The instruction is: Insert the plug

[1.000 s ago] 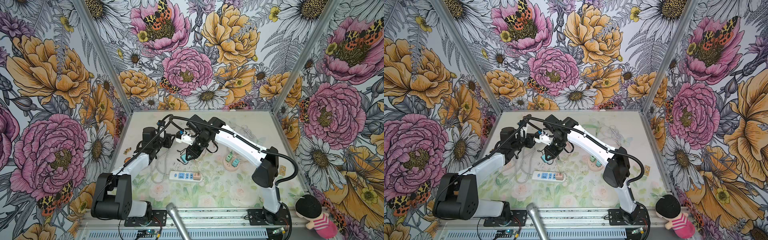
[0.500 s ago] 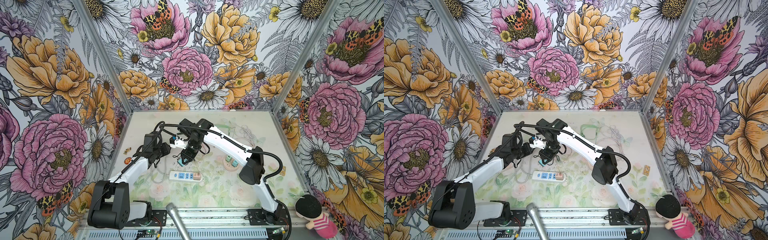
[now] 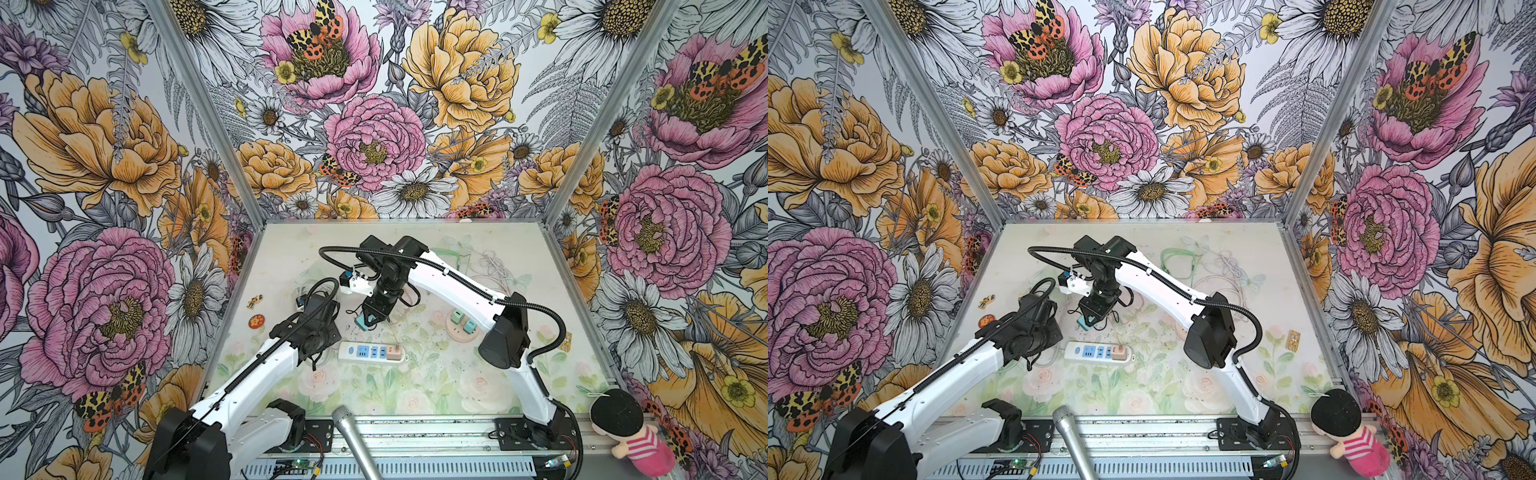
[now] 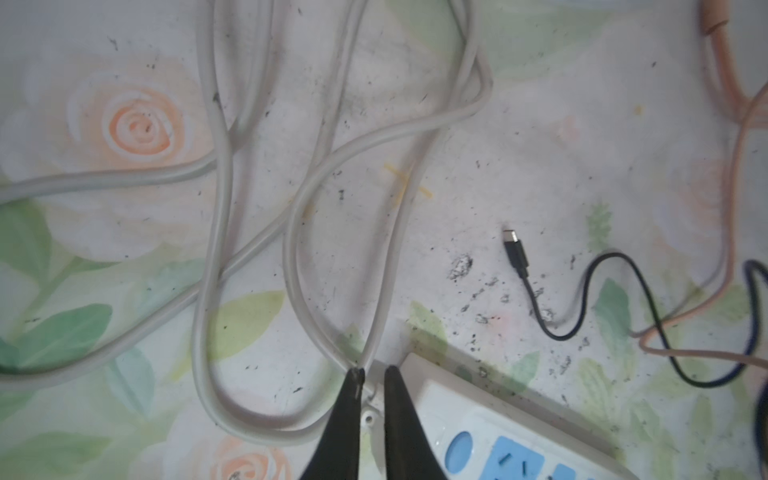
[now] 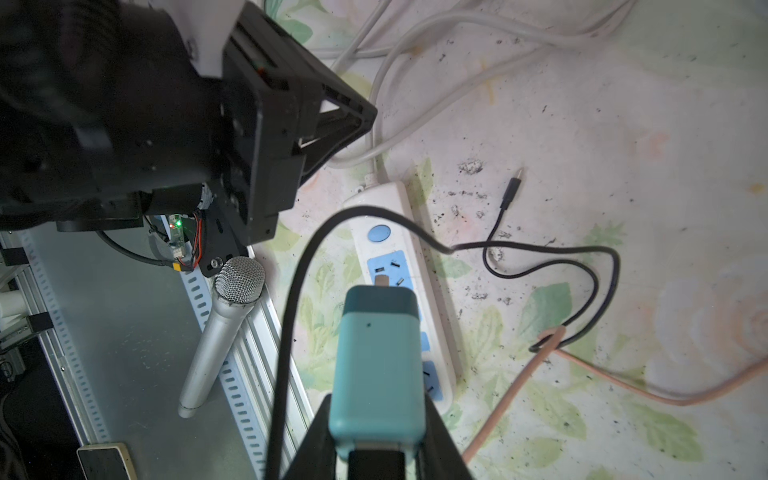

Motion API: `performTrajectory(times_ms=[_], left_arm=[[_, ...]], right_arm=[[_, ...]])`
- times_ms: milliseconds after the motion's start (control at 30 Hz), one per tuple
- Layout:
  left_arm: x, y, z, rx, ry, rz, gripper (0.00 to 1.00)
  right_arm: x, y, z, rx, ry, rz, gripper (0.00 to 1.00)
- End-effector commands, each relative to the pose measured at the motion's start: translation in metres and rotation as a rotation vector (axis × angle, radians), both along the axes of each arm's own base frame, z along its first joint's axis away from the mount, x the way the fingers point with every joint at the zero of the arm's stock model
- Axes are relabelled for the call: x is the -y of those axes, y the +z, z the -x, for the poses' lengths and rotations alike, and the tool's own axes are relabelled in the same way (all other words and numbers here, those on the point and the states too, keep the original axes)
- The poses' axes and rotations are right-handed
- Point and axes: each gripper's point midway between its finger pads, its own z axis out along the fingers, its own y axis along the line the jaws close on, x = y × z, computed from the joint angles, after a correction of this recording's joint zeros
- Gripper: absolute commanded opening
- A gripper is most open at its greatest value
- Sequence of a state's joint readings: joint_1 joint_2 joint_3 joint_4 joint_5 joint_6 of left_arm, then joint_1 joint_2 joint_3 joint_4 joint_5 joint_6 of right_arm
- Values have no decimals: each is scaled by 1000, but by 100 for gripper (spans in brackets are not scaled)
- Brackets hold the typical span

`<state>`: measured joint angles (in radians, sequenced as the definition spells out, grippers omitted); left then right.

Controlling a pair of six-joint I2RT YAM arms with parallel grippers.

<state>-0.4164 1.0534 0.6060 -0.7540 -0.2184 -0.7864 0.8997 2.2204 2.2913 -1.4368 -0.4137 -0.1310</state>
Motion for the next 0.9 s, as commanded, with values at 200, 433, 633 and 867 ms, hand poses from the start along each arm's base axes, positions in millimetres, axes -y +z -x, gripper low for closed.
performTrajectory(times_ms=[200, 433, 633, 867], left_arm=[[0, -28, 25, -69, 58, -9, 11], [27, -43, 16, -26, 10, 146, 9], [49, -44, 9, 11, -33, 207, 8], [73, -38, 23, 36, -64, 265, 8]], right_arm=[[23, 3, -10, 52, 10, -38, 0], [26, 4, -7, 60, 3, -46, 0], [34, 2, -7, 74, -2, -25, 0], [45, 3, -16, 111, -32, 6, 0]])
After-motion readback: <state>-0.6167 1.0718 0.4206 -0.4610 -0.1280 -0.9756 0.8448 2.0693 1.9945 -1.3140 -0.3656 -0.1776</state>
